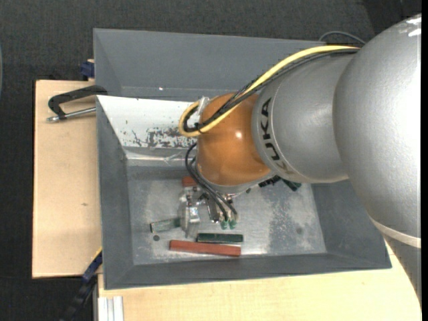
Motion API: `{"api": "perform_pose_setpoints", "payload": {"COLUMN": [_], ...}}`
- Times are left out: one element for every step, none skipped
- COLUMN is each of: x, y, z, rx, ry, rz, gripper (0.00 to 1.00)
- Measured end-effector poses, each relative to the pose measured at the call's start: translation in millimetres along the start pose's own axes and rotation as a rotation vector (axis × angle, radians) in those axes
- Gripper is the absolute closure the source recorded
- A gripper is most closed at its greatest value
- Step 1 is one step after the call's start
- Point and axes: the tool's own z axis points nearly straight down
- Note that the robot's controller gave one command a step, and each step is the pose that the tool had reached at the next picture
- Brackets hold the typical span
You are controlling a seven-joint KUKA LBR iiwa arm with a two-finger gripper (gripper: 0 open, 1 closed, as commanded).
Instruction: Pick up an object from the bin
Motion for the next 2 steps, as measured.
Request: {"api": "perform_pose_setpoints", "payload": {"x": [-2.0,4.6], "y": [44,23], "z": [-38,-98], "rx": [-0.002,-0.001], "ry": [-0.008,-0.001], "rz": [0.048,0.028], "gripper": [1.00,1.00]}}
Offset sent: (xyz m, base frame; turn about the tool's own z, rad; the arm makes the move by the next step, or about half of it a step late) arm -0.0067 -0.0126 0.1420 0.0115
